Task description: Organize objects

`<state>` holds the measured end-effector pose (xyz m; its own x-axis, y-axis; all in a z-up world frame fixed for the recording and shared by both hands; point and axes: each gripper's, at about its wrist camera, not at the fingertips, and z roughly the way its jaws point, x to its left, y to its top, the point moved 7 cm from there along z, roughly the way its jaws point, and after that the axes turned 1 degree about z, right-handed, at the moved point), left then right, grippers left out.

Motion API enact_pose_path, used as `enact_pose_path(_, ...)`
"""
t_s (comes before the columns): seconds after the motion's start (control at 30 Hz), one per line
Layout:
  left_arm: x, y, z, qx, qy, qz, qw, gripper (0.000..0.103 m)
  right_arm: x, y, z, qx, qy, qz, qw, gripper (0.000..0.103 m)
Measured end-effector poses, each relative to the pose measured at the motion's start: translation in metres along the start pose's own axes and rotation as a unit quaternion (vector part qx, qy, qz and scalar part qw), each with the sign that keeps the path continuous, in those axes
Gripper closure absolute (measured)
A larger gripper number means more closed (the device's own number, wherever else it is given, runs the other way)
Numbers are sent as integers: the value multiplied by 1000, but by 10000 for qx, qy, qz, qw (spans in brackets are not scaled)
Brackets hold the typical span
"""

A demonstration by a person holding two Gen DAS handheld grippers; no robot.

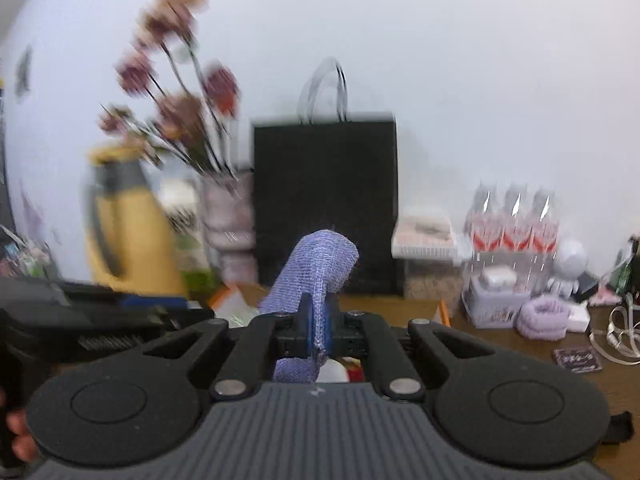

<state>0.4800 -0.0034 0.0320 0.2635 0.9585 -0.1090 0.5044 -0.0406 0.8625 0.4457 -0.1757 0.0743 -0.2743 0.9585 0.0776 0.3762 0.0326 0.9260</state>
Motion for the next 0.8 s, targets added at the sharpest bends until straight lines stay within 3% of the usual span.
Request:
enact_pose_path(0.13,15,-8,71,602,319,175,9975,76,-39,-38,77,974,-441,209,9941,97)
enact_pose_path(0.23,27,-31,110,1129,275,61,9932,76,-63,-71,99,1530,-674,311,9854,96)
enact_pose_path(0.27,29,-37,116,1186,170,32,9928,72,-68,-77,99,1602,-658,331,9843,92)
enact_pose_path(0.33,30,-46,121,1249,51,6,9922,60,-72,-84,94,1670,-743,278,9828,67)
enact_pose_path(0.37,30,-46,120,1224,37,-10,9925,58,-73,-83,91,1603,-783,253,9836,47)
enact_pose_path(0.4,30,-46,115,1190,47,-36,9929,56,-74,-78,87,1502,-775,224,9854,37)
enact_pose_path(0.53,28,-21,87,976,182,-190,9949,39,-76,-51,68,1268,-733,256,9889,34)
enact_pose_path(0.63,26,-1,60,786,351,-280,9959,31,-69,-30,55,1209,-673,150,9903,25)
enact_pose_path(0.73,18,3,28,683,433,-162,9966,19,-61,-22,39,1184,-599,72,9911,24)
enact_pose_path(0.8,9,-2,4,779,513,74,9956,18,-57,-26,29,1257,-431,176,9910,24)
